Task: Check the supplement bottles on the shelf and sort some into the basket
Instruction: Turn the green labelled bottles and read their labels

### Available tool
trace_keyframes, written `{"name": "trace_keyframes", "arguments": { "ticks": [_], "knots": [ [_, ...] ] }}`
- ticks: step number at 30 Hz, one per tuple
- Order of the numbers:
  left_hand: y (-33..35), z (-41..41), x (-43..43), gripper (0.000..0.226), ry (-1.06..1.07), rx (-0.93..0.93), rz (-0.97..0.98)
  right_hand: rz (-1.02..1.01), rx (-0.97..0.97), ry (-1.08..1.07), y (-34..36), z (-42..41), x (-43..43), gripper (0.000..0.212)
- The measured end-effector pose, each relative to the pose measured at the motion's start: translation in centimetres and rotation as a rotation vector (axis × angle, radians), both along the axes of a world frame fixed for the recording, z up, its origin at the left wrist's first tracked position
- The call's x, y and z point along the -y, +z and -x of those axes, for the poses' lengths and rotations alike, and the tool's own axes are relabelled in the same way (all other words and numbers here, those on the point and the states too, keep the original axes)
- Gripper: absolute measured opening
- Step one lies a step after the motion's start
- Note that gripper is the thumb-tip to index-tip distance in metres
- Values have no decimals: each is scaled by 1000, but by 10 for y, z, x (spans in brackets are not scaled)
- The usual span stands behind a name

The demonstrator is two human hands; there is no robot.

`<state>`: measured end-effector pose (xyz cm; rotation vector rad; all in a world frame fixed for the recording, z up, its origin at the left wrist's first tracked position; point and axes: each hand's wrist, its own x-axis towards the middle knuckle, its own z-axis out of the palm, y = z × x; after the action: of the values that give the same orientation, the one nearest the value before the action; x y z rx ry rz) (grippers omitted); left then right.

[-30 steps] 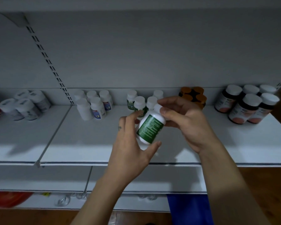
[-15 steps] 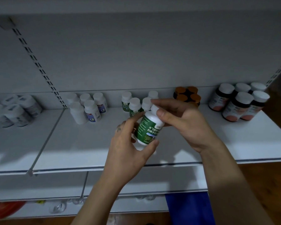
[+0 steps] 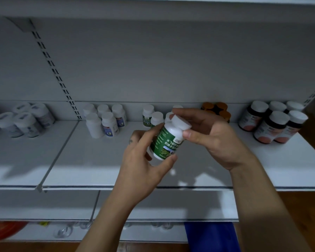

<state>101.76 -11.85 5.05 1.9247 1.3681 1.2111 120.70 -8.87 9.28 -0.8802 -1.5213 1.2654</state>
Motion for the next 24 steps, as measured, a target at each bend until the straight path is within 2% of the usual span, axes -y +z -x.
{"name": "trace_keyframes", "arguments": {
  "ticks": [6,13,24],
  "knots": [
    [3,0,7,66,-61,23,57,33,-59,-22,3,5,-1,39],
    [6,-6,13,77,-96,23,86,113,-21,-199,0,21,1,27],
    [2,-2,17,67,-51,107,89,109,-63,-86,-2,15,8,32]
  ]
}}
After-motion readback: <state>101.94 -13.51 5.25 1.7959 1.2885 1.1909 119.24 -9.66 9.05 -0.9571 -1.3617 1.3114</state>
